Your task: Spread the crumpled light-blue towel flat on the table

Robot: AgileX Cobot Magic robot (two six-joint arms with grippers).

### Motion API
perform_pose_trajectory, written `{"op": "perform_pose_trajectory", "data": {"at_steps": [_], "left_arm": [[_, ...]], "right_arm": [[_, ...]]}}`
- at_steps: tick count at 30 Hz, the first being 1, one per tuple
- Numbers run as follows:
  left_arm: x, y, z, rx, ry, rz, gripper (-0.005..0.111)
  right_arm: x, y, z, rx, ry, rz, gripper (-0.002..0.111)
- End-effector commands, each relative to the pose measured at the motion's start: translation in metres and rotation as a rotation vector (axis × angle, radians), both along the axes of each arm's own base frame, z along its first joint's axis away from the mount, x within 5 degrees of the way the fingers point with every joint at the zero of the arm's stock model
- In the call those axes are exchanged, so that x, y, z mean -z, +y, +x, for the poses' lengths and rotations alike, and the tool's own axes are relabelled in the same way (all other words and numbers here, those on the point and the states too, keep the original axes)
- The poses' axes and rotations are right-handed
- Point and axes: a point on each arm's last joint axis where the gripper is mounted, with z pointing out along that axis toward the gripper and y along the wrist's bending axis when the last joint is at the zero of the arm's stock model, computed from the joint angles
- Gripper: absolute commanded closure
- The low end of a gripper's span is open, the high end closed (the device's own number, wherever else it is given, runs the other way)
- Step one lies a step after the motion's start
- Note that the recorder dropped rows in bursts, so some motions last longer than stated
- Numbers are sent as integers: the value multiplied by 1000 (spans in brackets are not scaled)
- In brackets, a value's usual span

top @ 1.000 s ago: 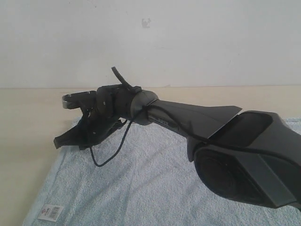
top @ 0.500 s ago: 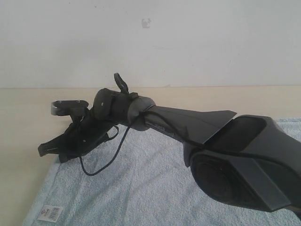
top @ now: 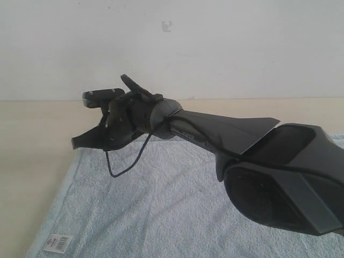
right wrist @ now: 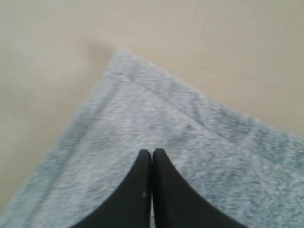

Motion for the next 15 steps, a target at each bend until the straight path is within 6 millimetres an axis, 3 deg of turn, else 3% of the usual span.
{"op": "perform_pose_trajectory", "data": {"at_steps": [1, 4, 9, 12, 15], "left_arm": [[0, 0, 0, -3, -7, 3, 103], [0, 0, 0, -3, -7, 3, 103], [0, 0, 0, -3, -7, 3, 103], [0, 0, 0, -3, -7, 3, 103], [0, 0, 0, -3, -7, 3, 103]], "right_arm": [[20, -2, 3, -31, 16, -16, 109], [23, 12, -6, -161, 13, 46, 109], [21, 28, -16, -231, 43, 198, 109], [19, 29, -14, -216, 13, 214, 109], [3, 28, -13, -214, -3, 232, 109]]}}
